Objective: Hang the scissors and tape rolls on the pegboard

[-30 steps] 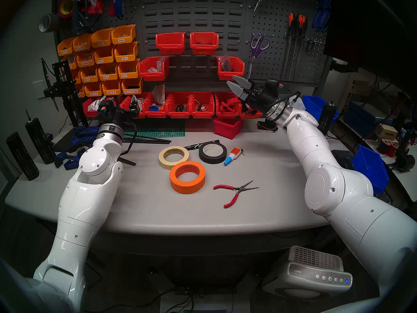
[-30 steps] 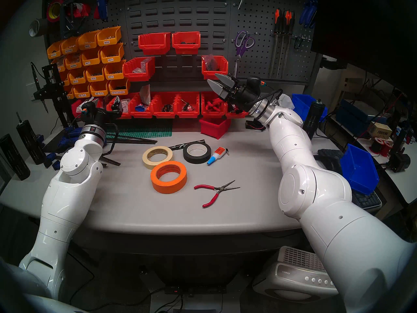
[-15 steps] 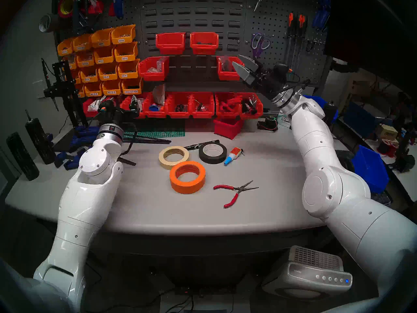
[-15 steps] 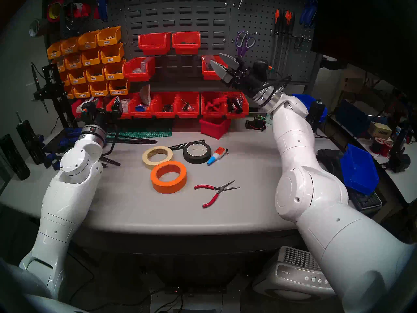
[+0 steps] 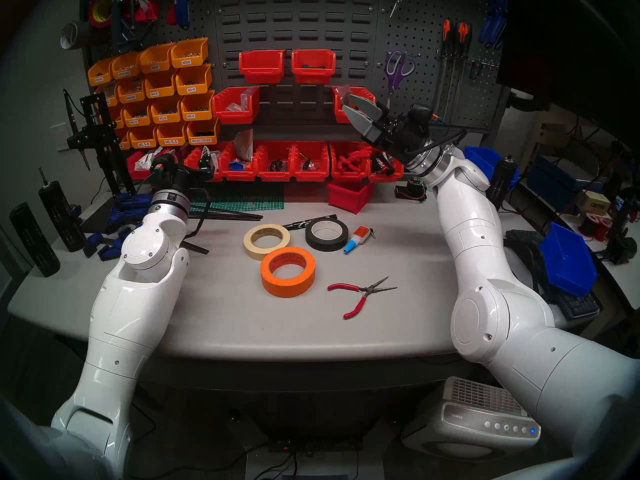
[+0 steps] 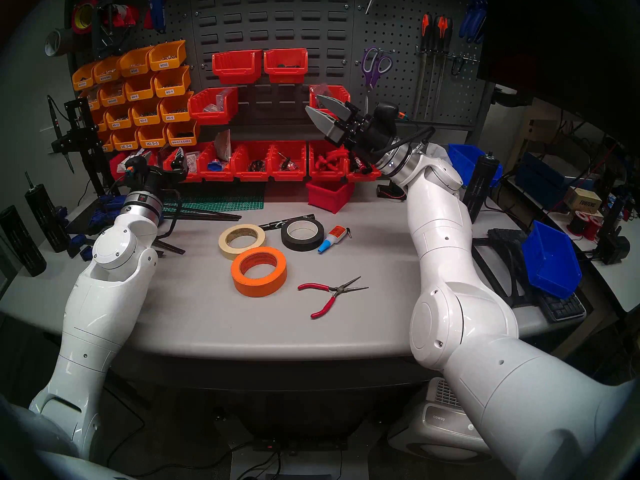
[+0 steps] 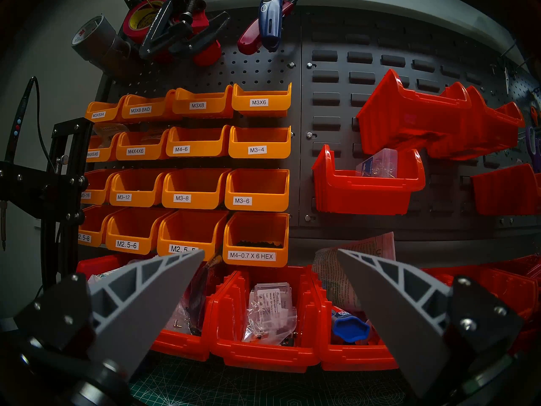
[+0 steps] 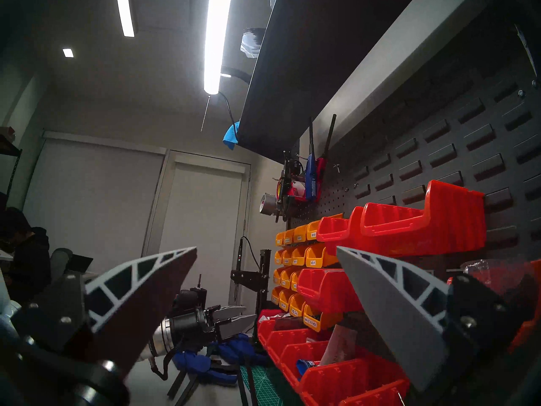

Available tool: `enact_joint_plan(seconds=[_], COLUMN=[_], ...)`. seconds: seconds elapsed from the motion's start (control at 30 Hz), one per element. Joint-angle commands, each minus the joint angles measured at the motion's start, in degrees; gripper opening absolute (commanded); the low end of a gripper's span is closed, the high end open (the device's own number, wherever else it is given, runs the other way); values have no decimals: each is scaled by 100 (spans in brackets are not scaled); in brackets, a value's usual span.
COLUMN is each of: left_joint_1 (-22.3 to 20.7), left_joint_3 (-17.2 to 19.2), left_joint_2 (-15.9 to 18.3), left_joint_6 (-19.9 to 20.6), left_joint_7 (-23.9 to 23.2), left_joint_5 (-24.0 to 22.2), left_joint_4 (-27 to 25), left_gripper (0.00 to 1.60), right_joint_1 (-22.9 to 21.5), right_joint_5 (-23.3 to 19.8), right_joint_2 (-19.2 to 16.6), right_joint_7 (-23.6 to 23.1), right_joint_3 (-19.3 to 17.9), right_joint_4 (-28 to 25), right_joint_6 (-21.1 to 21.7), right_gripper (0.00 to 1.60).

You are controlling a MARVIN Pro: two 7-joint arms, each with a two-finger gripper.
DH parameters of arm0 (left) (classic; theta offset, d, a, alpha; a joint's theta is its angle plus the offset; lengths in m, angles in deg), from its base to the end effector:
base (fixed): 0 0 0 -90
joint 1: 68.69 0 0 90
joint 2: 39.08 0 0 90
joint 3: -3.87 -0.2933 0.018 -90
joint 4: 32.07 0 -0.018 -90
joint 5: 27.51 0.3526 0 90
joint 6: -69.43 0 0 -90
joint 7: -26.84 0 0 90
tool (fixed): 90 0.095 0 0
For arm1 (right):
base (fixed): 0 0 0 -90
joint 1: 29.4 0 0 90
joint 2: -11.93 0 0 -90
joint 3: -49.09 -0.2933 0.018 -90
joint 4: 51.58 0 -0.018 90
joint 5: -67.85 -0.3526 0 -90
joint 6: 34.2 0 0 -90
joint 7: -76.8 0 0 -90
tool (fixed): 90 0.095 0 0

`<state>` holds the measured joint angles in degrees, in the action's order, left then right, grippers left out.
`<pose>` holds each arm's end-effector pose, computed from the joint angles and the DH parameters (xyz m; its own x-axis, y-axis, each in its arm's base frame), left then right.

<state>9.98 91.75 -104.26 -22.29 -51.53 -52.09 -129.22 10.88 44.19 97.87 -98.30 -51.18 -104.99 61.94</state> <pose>0.5008 0.1109 -0.1407 -0.3198 0.0049 0.9475 0.1094 -0.9931 0.0421 0.5896 -0.0062 -0.0679 -0.1812 -0.4562 0.8712 0.9731 -0.2116 0.0916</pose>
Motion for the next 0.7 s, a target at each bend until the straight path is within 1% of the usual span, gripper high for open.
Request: enact_joint_plan(seconds=[0.0,0.1,0.17,0.2,0.27,0.3,0.4,0.43,0.67], left_joint_1=[-193,-194,-195,-196,-197,-197,-199,-200,-203], left_joint_3=[48,49,49,49,49,50,50,50,51], left_joint_2=[15,15,14,14,14,14,13,13,12], left_joint_6=[-69,-70,-71,-71,-72,-73,-74,-75,-79], left_joint_7=[-9,-9,-9,-9,-9,-9,-9,-9,-9], left_joint_5=[3,3,3,3,3,2,2,2,2], left_joint_4=[-166,-168,-169,-169,-171,-171,-173,-174,-177], left_gripper=[160,160,160,160,160,160,160,160,160], right_joint_1=[311,521,613,717,805,903,1037,1122,1461], right_joint_5=[-108,-107,-108,-102,-93,-78,-61,-50,-20], right_joint_2=[47,29,14,12,-8,-16,-44,-58,-162], right_joint_7=[10,10,10,10,10,10,10,10,10], right_joint_3=[71,113,142,152,189,207,257,274,361], right_joint_4=[-636,-895,-962,-1141,-1189,-1341,-1461,-1602,-2079], right_joint_6=[370,539,654,723,824,894,1056,1140,1528], right_gripper=[160,160,160,160,160,160,160,160,160])
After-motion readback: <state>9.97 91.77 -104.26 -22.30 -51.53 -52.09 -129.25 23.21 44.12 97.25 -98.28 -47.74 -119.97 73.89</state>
